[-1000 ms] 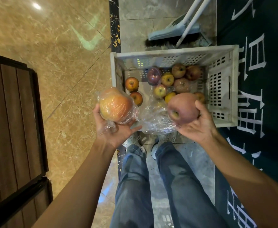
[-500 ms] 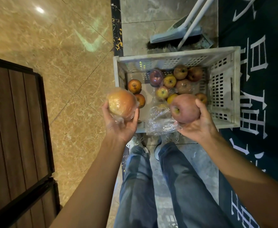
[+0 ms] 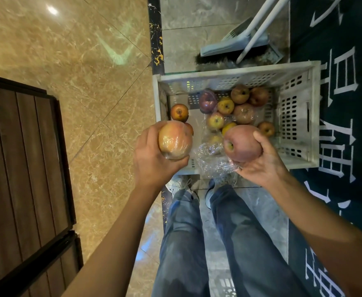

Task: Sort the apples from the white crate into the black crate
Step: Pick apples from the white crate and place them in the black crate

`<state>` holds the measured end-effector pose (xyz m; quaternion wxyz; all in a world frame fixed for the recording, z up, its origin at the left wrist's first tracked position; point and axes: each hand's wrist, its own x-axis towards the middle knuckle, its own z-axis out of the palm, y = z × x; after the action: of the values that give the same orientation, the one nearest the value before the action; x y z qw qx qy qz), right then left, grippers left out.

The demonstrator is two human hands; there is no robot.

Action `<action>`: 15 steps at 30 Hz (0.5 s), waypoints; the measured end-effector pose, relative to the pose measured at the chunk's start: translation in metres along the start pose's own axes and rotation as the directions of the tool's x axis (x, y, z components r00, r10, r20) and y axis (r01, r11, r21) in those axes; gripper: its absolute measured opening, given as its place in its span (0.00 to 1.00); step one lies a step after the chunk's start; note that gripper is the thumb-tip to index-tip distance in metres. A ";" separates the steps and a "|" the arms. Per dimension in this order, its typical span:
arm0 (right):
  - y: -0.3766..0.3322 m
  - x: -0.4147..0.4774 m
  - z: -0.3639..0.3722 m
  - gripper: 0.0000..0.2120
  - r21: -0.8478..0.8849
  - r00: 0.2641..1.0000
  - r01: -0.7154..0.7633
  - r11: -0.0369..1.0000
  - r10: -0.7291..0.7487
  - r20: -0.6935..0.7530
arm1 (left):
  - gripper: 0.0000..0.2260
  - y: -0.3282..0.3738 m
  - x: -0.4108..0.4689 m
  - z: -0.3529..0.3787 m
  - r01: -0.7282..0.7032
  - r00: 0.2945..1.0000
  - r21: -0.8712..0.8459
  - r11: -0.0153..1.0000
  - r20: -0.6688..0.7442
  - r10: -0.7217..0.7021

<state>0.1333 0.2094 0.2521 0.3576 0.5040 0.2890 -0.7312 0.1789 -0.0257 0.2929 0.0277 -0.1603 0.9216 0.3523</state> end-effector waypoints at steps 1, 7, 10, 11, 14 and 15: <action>0.000 0.000 0.002 0.55 0.007 1.000 0.005 1.000 -0.005 -0.013 | 0.35 -0.001 0.001 0.000 -0.017 1.000 -0.001 1.000 -0.012 0.017; 0.000 0.007 0.011 0.59 -0.015 0.998 -0.003 1.000 0.002 -0.061 | 0.33 0.003 0.017 0.009 0.644 0.723 -0.624 0.442 0.308 -0.618; -0.001 0.012 0.014 0.59 -0.003 0.998 0.003 1.000 -0.003 -0.069 | 0.29 -0.012 0.025 0.020 0.713 0.548 -0.701 0.028 0.531 -0.646; -0.002 0.015 0.015 0.58 -0.011 0.998 0.010 1.000 -0.011 -0.069 | 0.29 -0.019 0.027 0.024 0.726 0.532 -0.688 0.013 0.550 -0.643; -0.005 0.028 0.016 0.56 -0.050 0.998 0.022 0.999 -0.025 -0.061 | 0.31 -0.044 0.034 0.044 0.752 0.482 -0.657 -0.053 0.604 -0.635; -0.006 0.036 0.016 0.57 -0.058 0.998 0.020 0.998 -0.024 -0.064 | 0.33 -0.051 0.036 0.052 0.769 0.462 -0.636 -0.062 0.620 -0.634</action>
<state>0.1114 0.1925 0.2240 0.3542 0.5138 0.3266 -0.7099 0.1574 -0.0372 0.2149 0.1776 -0.5746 0.3622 0.7121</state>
